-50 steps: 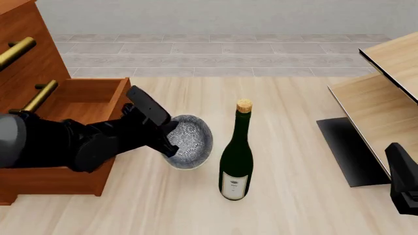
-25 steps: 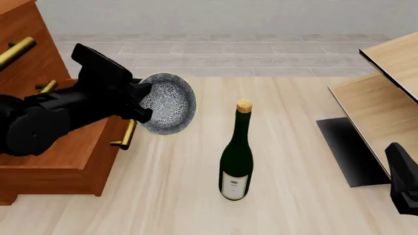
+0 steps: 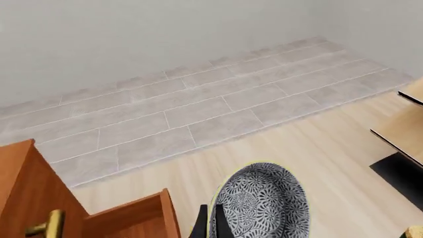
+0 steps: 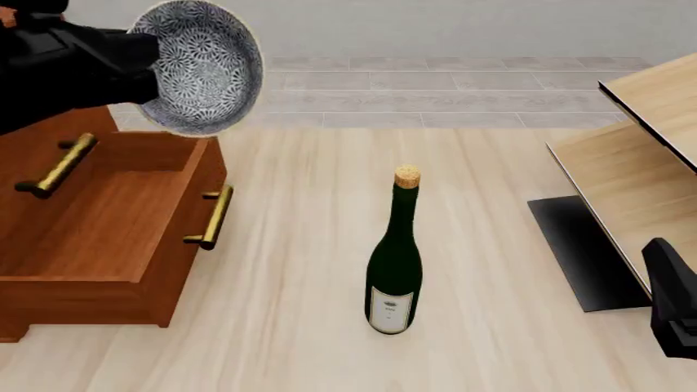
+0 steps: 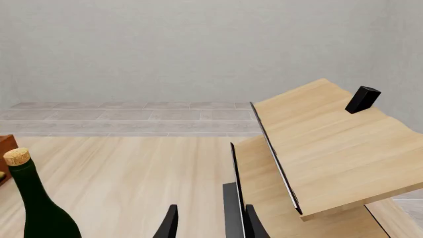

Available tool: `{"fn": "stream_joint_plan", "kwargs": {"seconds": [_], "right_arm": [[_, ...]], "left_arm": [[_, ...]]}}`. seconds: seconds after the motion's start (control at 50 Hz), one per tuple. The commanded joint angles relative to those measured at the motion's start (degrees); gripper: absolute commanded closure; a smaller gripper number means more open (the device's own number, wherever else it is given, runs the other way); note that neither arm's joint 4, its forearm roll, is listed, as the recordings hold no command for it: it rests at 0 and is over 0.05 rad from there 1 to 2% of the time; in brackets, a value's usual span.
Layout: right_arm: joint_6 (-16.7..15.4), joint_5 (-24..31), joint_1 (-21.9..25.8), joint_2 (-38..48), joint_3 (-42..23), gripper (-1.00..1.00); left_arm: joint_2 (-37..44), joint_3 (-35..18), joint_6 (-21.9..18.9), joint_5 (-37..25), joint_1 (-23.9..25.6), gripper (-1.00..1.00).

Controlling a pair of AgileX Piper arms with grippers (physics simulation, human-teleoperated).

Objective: Put the bowl on top of the cabinet.

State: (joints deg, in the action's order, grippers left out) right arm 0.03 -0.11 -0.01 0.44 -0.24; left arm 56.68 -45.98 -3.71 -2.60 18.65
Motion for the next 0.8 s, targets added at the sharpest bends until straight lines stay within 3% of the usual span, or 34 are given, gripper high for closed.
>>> {"fn": "stream_joint_plan", "kwargs": {"seconds": [0.02, 0.18, 0.4, 0.52, 0.58, 0.76, 0.8], "right_arm": [[0.0, 0.0, 0.0, 0.0, 0.0, -1.00], [0.0, 0.0, 0.0, 0.0, 0.0, -1.00], [0.0, 0.0, 0.0, 0.0, 0.0, -1.00], [0.0, 0.0, 0.0, 0.0, 0.0, -1.00], [0.0, 0.0, 0.0, 0.0, 0.0, -1.00], [0.0, 0.0, 0.0, 0.0, 0.0, -1.00], [0.0, 0.0, 0.0, 0.0, 0.0, -1.00]], "left_arm": [[-4.0, -5.2, 5.8, -5.5, -4.3, 1.00], [-5.3, -10.1, 9.2, -8.3, -10.2, 1.00], [-6.5, -14.4, 13.4, -11.2, -13.8, 1.00], [-6.6, -17.8, 18.8, -15.0, -18.3, 1.00], [-7.1, -18.2, 18.3, -15.9, -17.9, 1.00], [-10.0, -20.9, 26.4, -22.8, -23.3, 1.00], [-10.3, -21.3, 26.6, -23.3, -24.3, 1.00]]}}
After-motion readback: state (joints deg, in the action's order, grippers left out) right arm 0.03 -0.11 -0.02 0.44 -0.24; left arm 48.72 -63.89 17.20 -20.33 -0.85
